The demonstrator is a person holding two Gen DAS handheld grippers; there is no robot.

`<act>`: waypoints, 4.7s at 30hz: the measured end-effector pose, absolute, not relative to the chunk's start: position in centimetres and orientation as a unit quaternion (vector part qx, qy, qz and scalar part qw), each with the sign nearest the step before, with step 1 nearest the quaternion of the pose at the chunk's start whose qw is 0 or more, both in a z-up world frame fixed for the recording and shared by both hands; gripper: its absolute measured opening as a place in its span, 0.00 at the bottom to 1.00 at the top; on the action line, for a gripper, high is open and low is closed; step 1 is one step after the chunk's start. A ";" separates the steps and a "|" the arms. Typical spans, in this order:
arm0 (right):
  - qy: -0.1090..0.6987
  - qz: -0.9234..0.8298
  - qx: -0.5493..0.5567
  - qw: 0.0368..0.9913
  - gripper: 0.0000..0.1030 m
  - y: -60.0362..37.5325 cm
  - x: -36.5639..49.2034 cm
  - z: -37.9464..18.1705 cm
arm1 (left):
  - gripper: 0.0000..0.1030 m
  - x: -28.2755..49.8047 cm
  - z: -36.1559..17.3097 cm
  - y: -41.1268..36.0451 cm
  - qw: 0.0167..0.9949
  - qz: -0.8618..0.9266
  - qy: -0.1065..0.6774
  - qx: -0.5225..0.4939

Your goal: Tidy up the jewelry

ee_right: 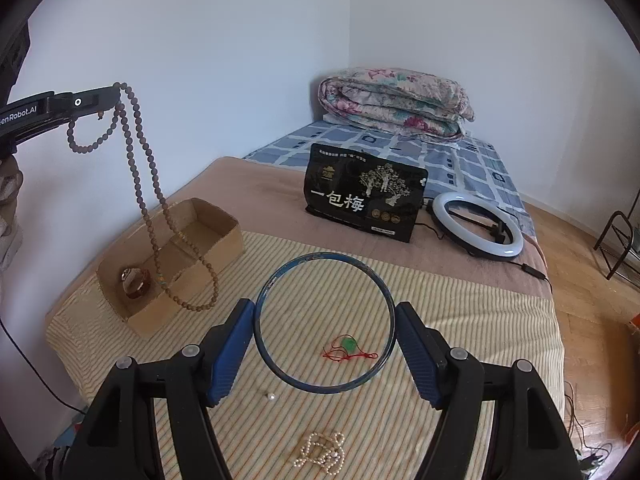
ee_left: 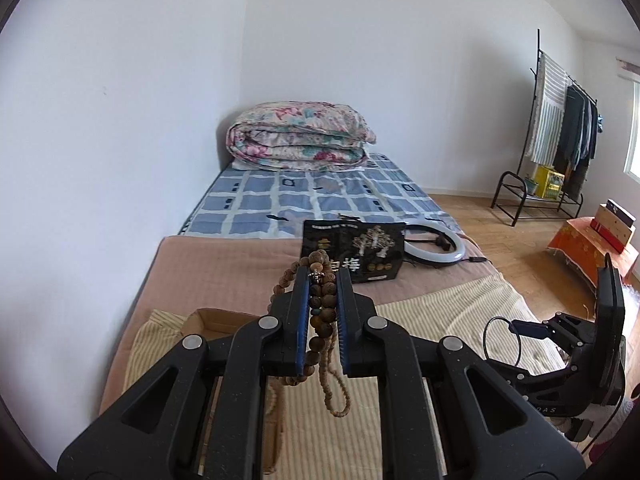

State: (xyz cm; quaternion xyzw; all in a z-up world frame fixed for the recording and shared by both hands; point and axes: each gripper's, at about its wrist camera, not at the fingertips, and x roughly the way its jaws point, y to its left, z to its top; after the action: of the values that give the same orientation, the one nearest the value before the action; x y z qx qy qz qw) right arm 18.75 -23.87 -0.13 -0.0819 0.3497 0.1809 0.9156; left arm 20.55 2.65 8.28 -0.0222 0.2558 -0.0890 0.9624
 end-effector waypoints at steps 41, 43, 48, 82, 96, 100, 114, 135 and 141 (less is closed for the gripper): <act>0.399 0.286 -0.053 0.870 0.71 -4.4 31.5 -7.2 | 0.10 26.1 -2.6 16.6 0.941 -0.002 0.336 -0.047; 0.401 0.287 -0.052 0.868 0.71 -3.8 32.0 -7.6 | 0.10 26.1 -3.2 16.9 0.938 -0.004 0.344 -0.049; 0.407 0.292 -0.052 0.864 0.71 -2.6 32.7 -8.7 | 0.10 26.0 -4.7 17.1 0.932 -0.010 0.360 -0.051; 0.383 0.275 -0.043 0.881 0.94 -4.7 30.3 -5.9 | 0.39 22.6 -2.7 15.3 0.936 -0.012 0.351 -0.035; 0.351 0.224 -0.064 0.907 1.00 -11.9 25.7 -1.6 | 0.39 19.8 -0.4 10.1 0.941 -0.052 0.334 -0.019; 0.349 0.204 -0.068 0.912 1.00 -14.6 24.5 -0.9 | 0.39 19.2 -0.3 7.8 0.939 -0.073 0.335 -0.017; 0.357 0.155 -0.052 0.920 1.00 -24.7 19.6 -1.0 | 0.39 17.2 -1.8 1.1 0.927 -0.137 0.348 -0.007; 0.394 0.113 -0.010 0.912 1.00 -34.5 15.1 -6.3 | 0.39 16.5 -7.1 -6.3 0.898 -0.201 0.392 0.004; 0.415 0.139 -0.029 0.899 0.99 -33.9 14.1 -8.7 | 0.39 16.9 -9.0 -7.4 0.888 -0.208 0.410 0.003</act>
State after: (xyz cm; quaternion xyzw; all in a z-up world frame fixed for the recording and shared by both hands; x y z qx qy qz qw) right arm 14.14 -33.87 -8.74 -0.0288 0.4152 0.1387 0.8986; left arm 16.89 -7.44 -9.05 0.0028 0.4101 -0.2075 0.8881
